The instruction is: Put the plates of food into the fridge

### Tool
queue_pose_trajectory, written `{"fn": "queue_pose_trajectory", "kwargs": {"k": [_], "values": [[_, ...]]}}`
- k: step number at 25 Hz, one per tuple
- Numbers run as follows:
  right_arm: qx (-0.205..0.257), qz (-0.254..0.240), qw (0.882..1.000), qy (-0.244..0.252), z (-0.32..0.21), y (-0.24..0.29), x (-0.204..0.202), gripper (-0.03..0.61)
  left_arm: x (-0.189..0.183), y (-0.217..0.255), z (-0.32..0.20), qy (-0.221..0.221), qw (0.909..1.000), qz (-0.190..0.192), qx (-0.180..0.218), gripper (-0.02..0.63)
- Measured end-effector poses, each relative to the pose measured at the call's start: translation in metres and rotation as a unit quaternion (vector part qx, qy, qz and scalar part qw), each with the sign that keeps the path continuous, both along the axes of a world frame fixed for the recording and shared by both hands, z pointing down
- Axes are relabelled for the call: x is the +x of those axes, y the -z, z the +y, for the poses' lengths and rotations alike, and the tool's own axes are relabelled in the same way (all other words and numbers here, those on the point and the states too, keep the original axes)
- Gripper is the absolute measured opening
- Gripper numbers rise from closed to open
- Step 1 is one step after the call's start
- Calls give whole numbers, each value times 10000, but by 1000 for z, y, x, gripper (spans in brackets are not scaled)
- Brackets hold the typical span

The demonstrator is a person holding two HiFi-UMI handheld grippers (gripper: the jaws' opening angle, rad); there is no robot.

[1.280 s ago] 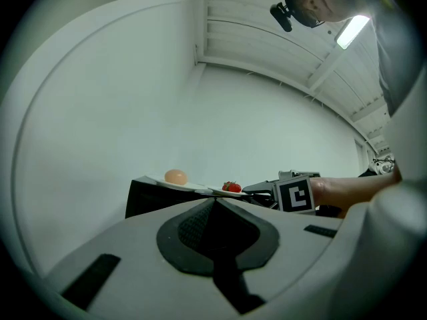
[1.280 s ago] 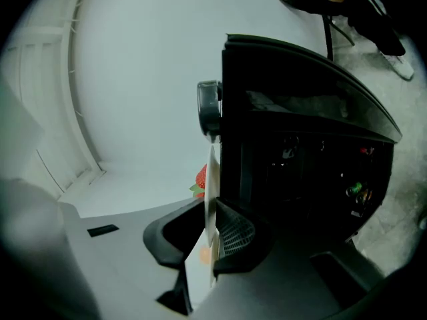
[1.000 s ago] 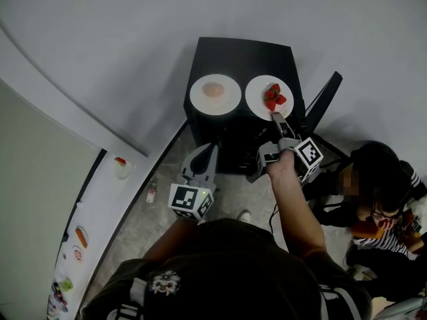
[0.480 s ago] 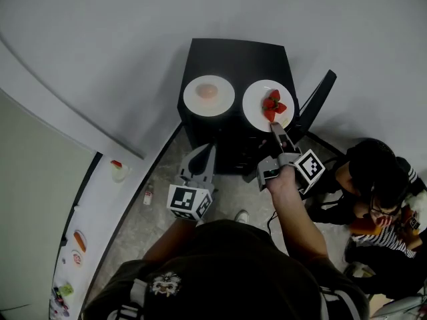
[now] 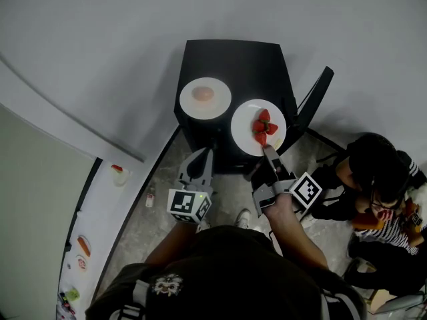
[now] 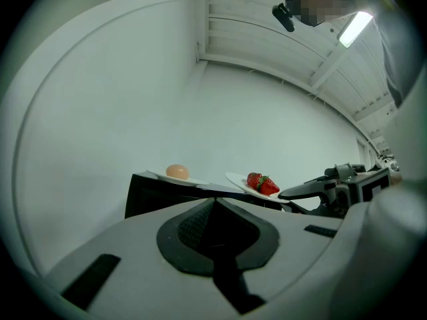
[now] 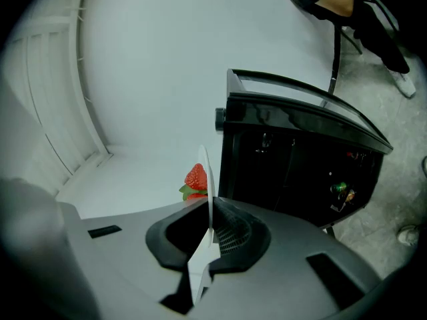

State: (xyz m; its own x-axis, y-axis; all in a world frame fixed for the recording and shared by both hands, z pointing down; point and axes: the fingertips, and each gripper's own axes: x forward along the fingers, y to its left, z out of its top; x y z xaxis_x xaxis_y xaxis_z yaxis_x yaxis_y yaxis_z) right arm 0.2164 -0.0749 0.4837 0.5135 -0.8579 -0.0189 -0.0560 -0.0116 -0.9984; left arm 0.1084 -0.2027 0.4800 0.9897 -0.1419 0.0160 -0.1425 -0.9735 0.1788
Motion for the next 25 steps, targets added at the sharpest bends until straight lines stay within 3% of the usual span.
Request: {"fn": "queue_pose_trajectory", "kwargs": {"k": [5,10,25], "values": [[-282,0,9996,-5,8,36,-14,32,3,41,-2,-89,9999,11,-89,23],[-415,-32,9991,-42,59,55,-37,32,-10,73,38,-117,9999,-38,-105,23],[-1011,-358,9942,-97,42,-25,-24,32,-22,38,26,-49,9989,-439,-181,23]]}}
